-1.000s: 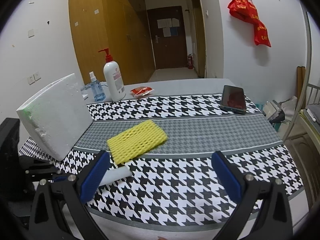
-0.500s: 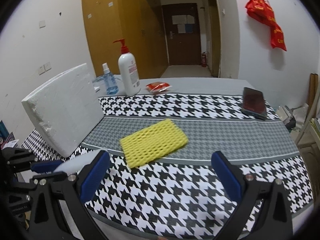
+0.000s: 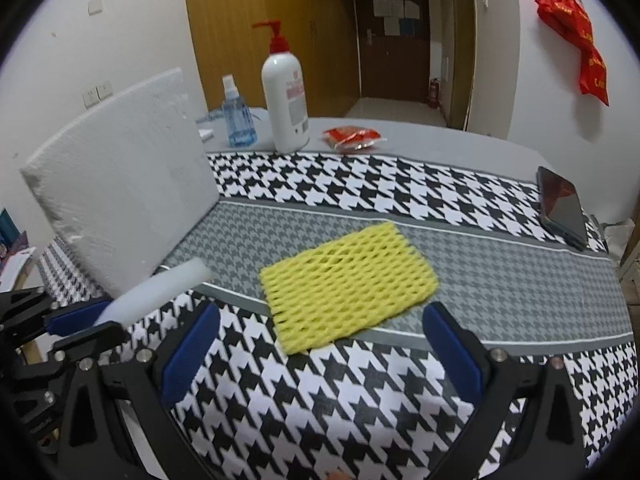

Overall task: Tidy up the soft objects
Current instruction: 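Move the right gripper to the yellow mesh sleeve while the left gripper holds the white tube, then grasp and lift the yellow mesh sleeve with the right gripper while the left gripper holds the tube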

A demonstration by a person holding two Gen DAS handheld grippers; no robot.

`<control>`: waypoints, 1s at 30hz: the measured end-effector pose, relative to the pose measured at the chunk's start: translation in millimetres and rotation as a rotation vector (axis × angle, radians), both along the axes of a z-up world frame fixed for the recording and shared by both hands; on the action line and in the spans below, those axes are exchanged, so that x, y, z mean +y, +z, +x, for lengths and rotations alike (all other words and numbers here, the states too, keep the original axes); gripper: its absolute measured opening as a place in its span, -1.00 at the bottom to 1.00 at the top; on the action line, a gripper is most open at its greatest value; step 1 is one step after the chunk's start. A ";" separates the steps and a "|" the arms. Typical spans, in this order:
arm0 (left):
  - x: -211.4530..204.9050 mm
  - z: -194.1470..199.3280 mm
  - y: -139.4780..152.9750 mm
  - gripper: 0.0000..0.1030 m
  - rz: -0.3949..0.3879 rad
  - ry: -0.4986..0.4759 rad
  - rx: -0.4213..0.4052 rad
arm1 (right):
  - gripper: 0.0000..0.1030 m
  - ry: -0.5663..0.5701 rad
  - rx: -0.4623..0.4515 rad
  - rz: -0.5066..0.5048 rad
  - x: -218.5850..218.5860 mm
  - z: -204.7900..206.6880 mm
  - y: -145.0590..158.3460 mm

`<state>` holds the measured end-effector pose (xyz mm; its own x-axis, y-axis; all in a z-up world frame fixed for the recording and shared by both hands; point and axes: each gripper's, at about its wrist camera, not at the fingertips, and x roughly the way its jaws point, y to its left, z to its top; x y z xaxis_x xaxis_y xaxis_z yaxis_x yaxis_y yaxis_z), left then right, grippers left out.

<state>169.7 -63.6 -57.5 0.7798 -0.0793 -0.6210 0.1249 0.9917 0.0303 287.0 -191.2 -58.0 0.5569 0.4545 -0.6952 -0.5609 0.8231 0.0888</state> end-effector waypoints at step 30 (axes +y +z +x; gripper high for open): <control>12.3 2.2 -1.8 -0.65 -0.044 0.011 -0.009 | -0.44 -0.058 0.007 -0.193 15.4 21.5 -19.6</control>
